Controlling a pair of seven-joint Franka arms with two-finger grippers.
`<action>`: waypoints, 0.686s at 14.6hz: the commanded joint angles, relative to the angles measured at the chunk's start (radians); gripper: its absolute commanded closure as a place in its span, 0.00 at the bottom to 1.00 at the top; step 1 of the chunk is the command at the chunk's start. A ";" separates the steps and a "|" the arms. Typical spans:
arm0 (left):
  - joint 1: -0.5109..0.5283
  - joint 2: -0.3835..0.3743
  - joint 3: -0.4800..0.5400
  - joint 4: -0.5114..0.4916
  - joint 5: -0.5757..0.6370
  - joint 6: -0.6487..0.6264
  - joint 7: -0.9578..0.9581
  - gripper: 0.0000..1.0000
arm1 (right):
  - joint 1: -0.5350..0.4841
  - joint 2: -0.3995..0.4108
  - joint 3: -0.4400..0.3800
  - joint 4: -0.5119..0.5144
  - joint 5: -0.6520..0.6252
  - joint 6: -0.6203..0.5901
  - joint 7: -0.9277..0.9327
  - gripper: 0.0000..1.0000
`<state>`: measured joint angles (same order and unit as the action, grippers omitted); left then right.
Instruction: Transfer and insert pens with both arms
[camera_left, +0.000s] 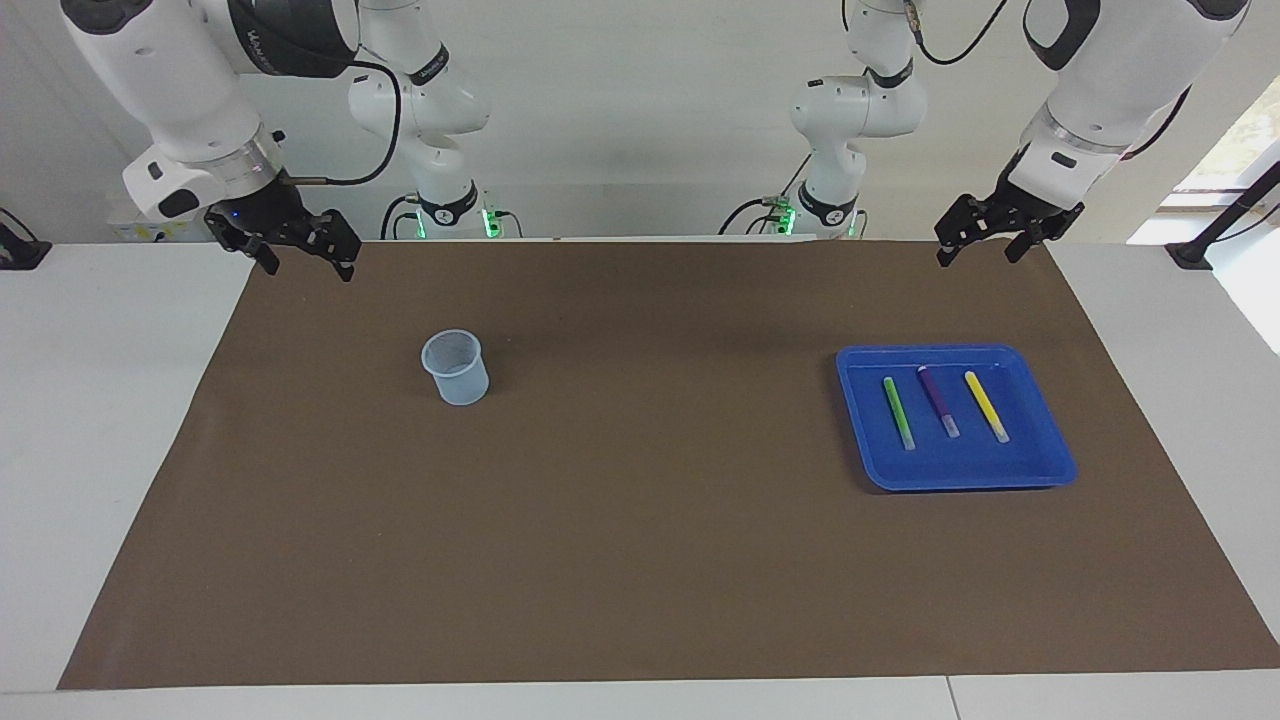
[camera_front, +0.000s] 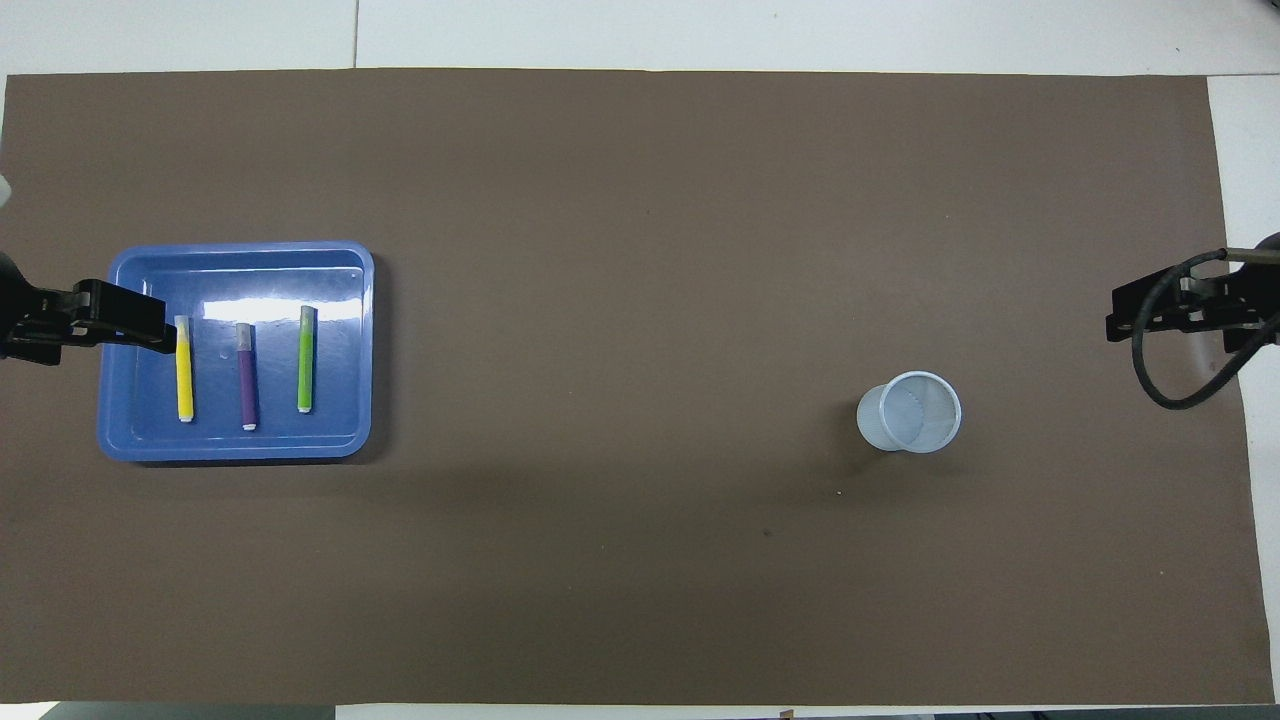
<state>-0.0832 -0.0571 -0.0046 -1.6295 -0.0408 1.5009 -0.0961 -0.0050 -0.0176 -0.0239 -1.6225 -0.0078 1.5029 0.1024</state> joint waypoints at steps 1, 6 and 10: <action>0.017 0.006 0.002 0.014 -0.001 0.015 -0.002 0.00 | -0.010 -0.016 0.005 -0.014 -0.001 -0.006 -0.013 0.00; 0.014 0.014 0.002 0.019 -0.005 0.018 -0.007 0.00 | -0.010 -0.016 0.005 -0.014 -0.001 -0.006 -0.013 0.00; 0.019 0.013 0.002 0.016 -0.007 0.019 -0.004 0.00 | -0.010 -0.016 0.005 -0.014 -0.001 -0.006 -0.013 0.00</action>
<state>-0.0716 -0.0522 -0.0031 -1.6295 -0.0408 1.5152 -0.0961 -0.0050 -0.0176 -0.0239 -1.6225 -0.0078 1.5029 0.1024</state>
